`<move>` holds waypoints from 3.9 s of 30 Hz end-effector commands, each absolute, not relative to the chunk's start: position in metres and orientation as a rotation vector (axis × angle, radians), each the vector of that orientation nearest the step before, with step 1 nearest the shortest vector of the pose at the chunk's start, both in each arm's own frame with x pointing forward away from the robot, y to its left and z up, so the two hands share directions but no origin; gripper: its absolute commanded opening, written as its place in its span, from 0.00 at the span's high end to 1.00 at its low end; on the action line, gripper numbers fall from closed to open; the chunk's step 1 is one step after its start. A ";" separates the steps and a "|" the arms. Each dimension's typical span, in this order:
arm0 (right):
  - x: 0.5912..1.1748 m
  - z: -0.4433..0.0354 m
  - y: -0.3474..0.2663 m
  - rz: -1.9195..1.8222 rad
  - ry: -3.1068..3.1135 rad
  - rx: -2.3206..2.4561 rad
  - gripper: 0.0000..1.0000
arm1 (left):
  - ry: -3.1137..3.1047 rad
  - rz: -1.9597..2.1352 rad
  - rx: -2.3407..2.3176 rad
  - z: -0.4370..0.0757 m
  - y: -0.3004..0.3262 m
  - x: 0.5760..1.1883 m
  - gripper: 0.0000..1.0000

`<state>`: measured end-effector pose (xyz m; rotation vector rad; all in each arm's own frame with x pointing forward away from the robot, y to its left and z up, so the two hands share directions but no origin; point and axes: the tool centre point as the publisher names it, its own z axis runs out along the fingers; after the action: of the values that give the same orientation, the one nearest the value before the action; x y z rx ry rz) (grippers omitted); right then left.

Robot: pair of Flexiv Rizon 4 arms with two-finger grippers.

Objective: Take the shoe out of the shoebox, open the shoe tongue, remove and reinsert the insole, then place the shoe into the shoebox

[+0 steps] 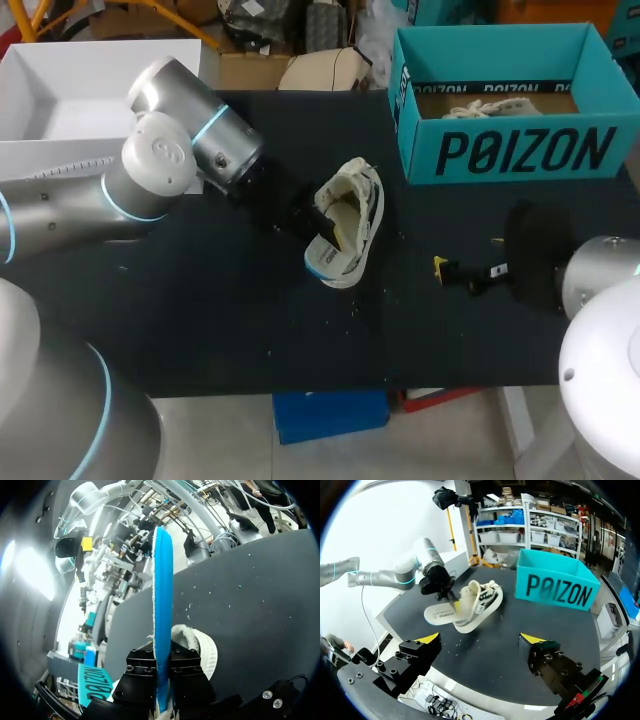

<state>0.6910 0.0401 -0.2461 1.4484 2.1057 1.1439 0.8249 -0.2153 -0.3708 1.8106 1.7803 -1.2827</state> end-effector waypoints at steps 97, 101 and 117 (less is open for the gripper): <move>0.690 -0.248 0.042 1.144 2.098 1.449 0.00 | 1.986 -0.991 1.711 -0.379 -0.221 0.844 1.00; 0.690 -0.248 0.042 1.144 2.098 1.449 0.00 | 1.994 -1.002 1.720 -0.382 -0.223 0.840 1.00; 0.690 -0.248 0.042 1.144 2.098 1.449 0.00 | 2.002 -0.643 1.770 -0.320 -0.192 0.819 0.77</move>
<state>0.6911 0.0402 -0.2462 1.4485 2.1062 1.1435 0.8306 -0.2007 -0.3342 1.7902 1.9376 -0.8398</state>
